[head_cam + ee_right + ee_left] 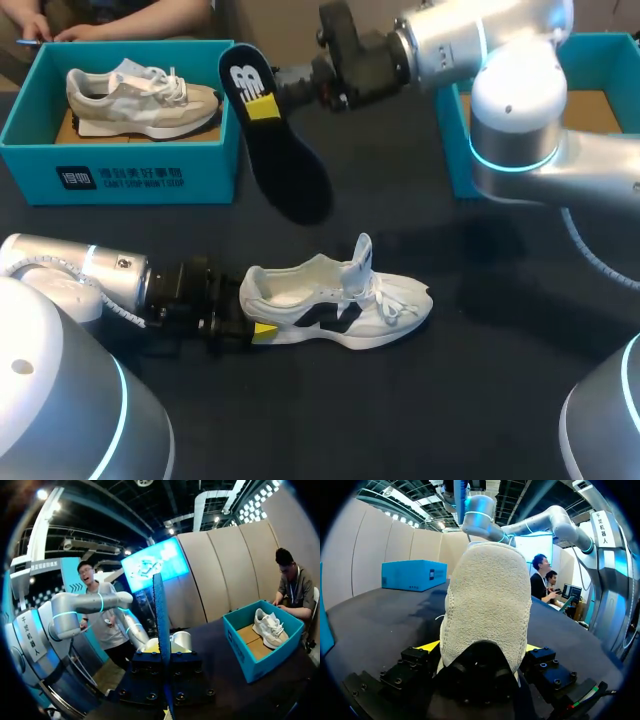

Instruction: Take the shoe out of the shoebox, open the shoe tongue, remove and reinsert the insole, then place the shoe into the shoebox

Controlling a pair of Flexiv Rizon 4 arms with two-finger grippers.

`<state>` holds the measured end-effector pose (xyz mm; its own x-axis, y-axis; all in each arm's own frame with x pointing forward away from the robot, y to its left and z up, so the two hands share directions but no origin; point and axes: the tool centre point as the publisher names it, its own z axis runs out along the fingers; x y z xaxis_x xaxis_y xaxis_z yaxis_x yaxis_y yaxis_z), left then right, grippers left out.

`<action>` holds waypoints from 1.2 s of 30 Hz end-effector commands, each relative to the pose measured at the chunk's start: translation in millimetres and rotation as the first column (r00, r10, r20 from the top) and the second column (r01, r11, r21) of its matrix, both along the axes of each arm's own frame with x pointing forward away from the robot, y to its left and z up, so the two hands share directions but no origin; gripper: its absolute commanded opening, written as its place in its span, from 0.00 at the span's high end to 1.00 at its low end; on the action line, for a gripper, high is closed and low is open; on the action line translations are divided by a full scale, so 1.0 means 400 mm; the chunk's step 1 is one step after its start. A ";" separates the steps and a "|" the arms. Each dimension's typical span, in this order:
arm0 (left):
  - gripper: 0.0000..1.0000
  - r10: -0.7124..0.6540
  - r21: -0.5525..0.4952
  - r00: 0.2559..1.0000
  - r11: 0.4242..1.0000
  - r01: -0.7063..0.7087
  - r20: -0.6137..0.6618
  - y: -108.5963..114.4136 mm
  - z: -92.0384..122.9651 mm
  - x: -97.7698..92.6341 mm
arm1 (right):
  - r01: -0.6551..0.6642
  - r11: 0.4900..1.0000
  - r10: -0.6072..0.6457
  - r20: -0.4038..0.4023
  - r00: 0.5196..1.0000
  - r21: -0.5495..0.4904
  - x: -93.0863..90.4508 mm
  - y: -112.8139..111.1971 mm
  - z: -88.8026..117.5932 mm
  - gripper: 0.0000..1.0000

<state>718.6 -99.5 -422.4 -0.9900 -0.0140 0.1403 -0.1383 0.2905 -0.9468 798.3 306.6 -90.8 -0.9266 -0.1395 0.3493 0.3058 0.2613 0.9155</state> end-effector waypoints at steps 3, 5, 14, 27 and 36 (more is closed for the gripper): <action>1.00 -0.001 0.004 1.000 1.000 0.001 -0.001 0.000 -0.002 0.000 | -0.001 1.000 0.001 0.000 1.000 -0.002 0.002 0.003 0.001 1.00; 1.00 -0.001 0.004 1.000 1.000 0.001 -0.001 0.000 -0.002 0.000 | -0.001 1.000 0.001 0.000 1.000 -0.002 0.002 0.003 0.001 1.00; 1.00 -0.001 0.004 1.000 1.000 0.001 -0.001 0.000 -0.002 0.000 | 0.098 0.995 -0.095 -0.191 0.977 0.006 -0.022 -0.026 0.078 1.00; 1.00 -0.001 0.004 1.000 1.000 0.001 -0.001 0.000 -0.002 0.000 | 0.088 0.996 -0.087 -0.155 0.984 -0.001 -0.072 -0.028 0.235 1.00; 1.00 -0.001 0.004 1.000 1.000 0.001 -0.001 0.000 -0.002 0.000 | 0.088 0.996 -0.087 -0.155 0.984 -0.001 -0.072 -0.028 0.235 1.00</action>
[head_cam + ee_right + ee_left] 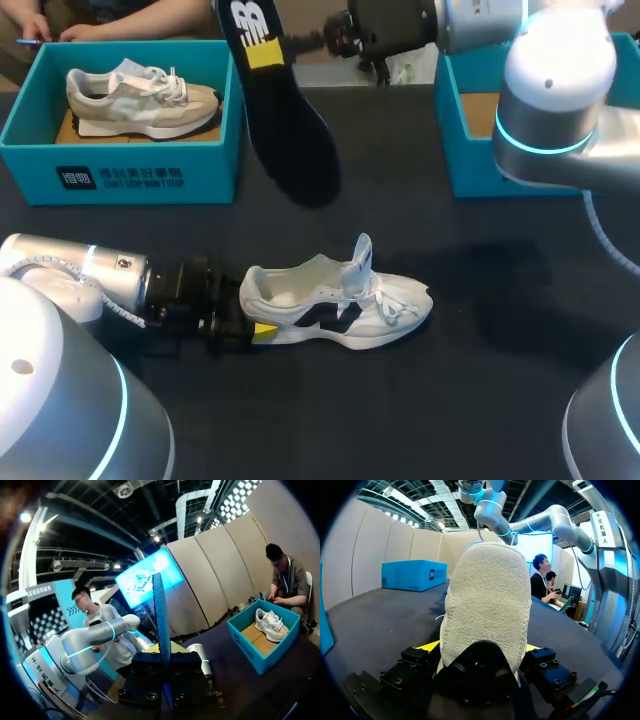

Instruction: Take the shoe out of the shoebox, open the shoe tongue, remove and reinsert the insole, then place the shoe into the shoebox

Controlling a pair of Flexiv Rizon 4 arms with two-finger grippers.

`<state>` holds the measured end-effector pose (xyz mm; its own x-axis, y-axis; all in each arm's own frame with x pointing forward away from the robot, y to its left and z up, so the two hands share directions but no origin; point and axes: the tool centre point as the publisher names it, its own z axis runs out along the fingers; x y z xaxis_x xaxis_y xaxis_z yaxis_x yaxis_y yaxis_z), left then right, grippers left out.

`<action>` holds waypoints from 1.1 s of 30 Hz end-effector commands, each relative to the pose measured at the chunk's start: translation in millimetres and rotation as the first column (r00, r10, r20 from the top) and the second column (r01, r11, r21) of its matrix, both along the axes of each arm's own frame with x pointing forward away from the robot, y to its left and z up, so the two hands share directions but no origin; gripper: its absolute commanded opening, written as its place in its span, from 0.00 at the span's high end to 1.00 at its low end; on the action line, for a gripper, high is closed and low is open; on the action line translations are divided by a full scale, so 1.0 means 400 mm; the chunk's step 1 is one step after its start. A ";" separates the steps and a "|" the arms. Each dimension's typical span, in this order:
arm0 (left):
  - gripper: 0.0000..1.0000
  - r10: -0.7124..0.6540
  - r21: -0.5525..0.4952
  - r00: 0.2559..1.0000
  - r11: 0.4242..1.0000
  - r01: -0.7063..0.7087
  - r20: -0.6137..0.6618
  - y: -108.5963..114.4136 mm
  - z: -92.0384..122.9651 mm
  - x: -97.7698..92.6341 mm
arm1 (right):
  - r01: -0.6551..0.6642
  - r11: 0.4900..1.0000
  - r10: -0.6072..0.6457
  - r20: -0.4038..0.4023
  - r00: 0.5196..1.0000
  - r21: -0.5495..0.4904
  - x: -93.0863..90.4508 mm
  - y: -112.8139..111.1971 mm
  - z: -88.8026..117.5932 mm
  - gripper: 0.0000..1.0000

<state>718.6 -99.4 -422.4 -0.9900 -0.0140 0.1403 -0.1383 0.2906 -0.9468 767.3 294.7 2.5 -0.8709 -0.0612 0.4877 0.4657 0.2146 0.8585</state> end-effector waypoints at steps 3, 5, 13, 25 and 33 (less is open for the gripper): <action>1.00 -0.001 0.003 1.000 1.000 0.001 -0.001 0.000 -0.002 0.000 | -0.005 1.000 0.005 -0.001 1.000 -0.006 0.005 0.002 0.001 1.00; 1.00 -0.001 0.003 1.000 1.000 0.001 -0.001 0.000 -0.002 0.000 | -0.005 1.000 0.005 -0.001 1.000 -0.006 0.005 0.002 0.001 1.00; 1.00 -0.001 0.003 1.000 1.000 0.001 -0.001 0.000 -0.002 0.000 | -0.005 1.000 0.005 -0.001 1.000 -0.006 0.005 0.002 0.001 1.00; 1.00 -0.001 0.003 1.000 1.000 0.001 -0.001 0.000 -0.002 0.000 | 0.037 0.999 -0.038 -0.092 0.995 -0.015 -0.043 -0.035 0.034 1.00; 1.00 -0.001 0.003 1.000 1.000 0.001 -0.001 0.000 -0.002 0.000 | 0.041 0.999 -0.044 -0.192 0.980 -0.023 -0.070 -0.061 0.057 1.00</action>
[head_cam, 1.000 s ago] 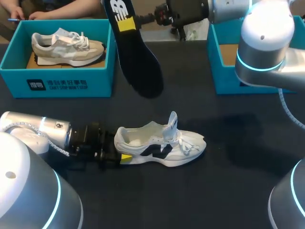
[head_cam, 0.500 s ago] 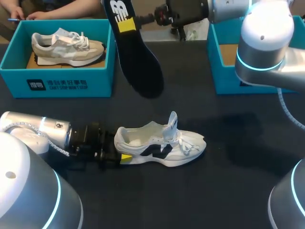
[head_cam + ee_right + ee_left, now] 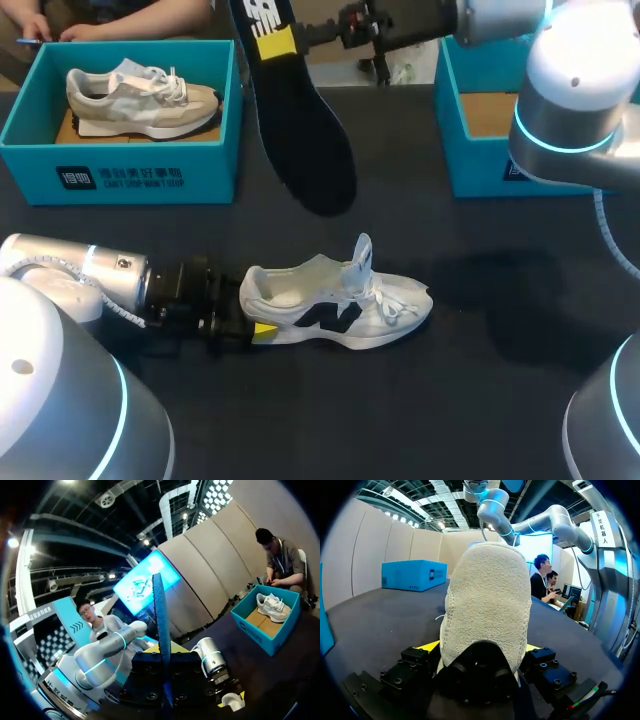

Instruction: Take the shoe out of the shoebox, open the shoe tongue, remove and reinsert the insole, then place the shoe into the shoebox

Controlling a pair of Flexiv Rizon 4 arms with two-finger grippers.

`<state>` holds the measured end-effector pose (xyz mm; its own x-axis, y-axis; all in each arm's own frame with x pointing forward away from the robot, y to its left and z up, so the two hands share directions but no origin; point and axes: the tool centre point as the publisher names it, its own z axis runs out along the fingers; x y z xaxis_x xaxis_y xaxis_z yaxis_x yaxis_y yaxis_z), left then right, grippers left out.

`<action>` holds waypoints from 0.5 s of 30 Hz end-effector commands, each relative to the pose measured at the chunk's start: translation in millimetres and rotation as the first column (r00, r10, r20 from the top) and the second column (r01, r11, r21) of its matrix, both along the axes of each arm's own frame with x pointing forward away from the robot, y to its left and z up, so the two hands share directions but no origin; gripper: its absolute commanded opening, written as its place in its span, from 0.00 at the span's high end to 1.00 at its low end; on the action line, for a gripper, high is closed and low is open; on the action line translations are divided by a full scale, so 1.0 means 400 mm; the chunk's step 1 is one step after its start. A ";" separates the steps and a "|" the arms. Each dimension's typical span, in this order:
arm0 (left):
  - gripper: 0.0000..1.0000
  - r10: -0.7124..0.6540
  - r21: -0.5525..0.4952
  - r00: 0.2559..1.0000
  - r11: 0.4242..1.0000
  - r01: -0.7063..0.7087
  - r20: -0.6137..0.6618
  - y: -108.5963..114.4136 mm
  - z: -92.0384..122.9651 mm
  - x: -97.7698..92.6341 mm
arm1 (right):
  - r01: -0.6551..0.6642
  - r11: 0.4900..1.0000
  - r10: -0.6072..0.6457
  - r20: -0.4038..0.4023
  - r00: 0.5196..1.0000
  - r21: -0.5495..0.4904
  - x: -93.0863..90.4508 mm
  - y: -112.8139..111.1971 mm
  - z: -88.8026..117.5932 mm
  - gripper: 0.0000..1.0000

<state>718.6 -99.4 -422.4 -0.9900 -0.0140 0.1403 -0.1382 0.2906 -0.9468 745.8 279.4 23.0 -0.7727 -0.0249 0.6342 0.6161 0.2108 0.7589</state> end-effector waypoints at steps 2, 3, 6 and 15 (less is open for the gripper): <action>1.00 -0.001 0.003 1.000 1.000 0.001 -0.001 0.000 -0.002 0.000 | 0.011 1.000 -0.011 -0.028 1.000 -0.003 -0.022 -0.026 0.006 1.00; 1.00 -0.001 0.003 1.000 1.000 0.001 -0.001 0.000 -0.002 0.000 | 0.009 1.000 -0.009 -0.033 0.999 -0.001 -0.026 -0.027 0.008 1.00; 1.00 -0.001 0.003 1.000 1.000 0.001 -0.001 0.000 -0.002 0.000 | 0.028 1.000 -0.027 -0.041 0.999 0.010 -0.044 -0.035 0.016 1.00; 1.00 -0.001 0.003 1.000 1.000 0.001 -0.001 0.000 -0.002 0.000 | 0.068 0.997 -0.067 -0.070 0.995 0.019 -0.091 -0.064 0.020 1.00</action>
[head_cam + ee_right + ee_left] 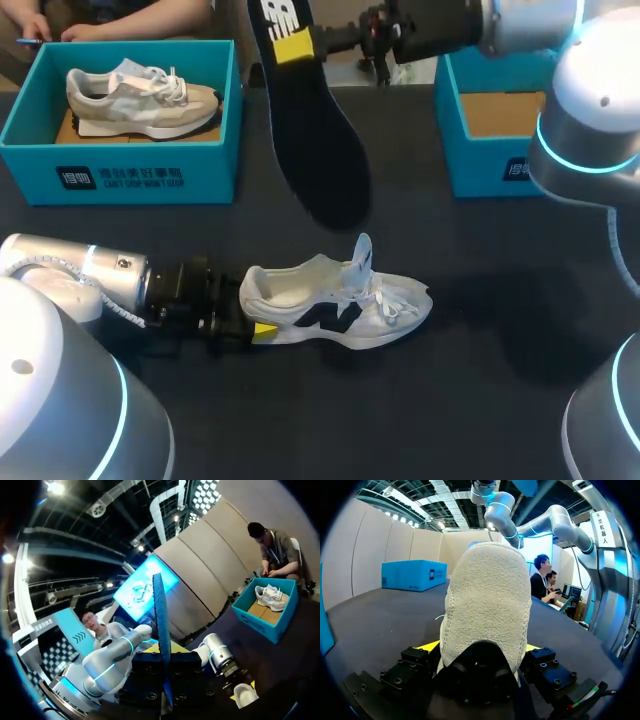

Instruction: Take the shoe out of the shoebox, open the shoe tongue, remove and reinsert the insole, then place the shoe into the shoebox

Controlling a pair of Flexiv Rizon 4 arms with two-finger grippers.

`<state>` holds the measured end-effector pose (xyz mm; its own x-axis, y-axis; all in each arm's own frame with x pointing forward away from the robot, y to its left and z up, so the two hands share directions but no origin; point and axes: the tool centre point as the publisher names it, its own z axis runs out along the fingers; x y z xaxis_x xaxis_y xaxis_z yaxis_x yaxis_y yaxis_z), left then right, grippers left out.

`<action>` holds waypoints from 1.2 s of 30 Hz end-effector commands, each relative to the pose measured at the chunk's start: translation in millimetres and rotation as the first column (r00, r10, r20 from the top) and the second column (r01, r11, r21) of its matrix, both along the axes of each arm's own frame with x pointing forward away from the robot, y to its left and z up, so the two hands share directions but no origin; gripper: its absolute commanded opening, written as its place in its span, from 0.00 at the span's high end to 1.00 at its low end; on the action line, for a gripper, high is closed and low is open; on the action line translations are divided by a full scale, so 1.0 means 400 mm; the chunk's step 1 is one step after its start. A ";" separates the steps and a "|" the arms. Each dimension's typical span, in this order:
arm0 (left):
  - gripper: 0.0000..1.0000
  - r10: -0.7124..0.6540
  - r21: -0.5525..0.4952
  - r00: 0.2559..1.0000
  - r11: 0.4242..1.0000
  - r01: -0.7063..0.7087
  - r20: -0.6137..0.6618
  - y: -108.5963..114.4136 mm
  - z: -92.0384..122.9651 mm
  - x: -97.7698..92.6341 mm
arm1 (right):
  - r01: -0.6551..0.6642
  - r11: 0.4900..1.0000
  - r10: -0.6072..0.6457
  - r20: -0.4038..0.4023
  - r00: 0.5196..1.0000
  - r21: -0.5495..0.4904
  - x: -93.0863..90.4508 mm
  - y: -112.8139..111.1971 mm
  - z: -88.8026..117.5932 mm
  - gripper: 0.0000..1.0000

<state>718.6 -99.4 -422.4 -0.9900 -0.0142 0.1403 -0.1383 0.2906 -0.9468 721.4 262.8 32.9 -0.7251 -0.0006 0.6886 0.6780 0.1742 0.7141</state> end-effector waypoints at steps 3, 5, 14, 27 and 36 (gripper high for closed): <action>1.00 -0.001 0.003 1.000 1.000 0.001 -0.001 0.000 -0.002 0.000 | 0.025 1.000 -0.025 0.003 1.000 0.008 -0.030 -0.022 -0.005 1.00; 1.00 -0.001 0.003 1.000 1.000 0.001 -0.001 0.000 -0.002 0.000 | 0.025 1.000 -0.025 0.003 1.000 0.008 -0.030 -0.022 -0.005 1.00; 1.00 -0.001 0.003 1.000 1.000 0.001 -0.001 0.000 -0.002 0.000 | 0.025 1.000 -0.025 0.003 1.000 0.008 -0.030 -0.022 -0.005 1.00; 1.00 -0.001 0.003 1.000 1.000 0.001 -0.001 0.000 -0.002 0.000 | 0.145 0.988 -0.142 -0.051 0.988 0.056 -0.096 -0.144 -0.008 1.00; 1.00 -0.001 0.003 1.000 1.000 0.001 -0.001 0.000 -0.002 0.000 | 0.162 0.984 -0.159 -0.052 0.986 0.067 -0.135 -0.152 -0.008 1.00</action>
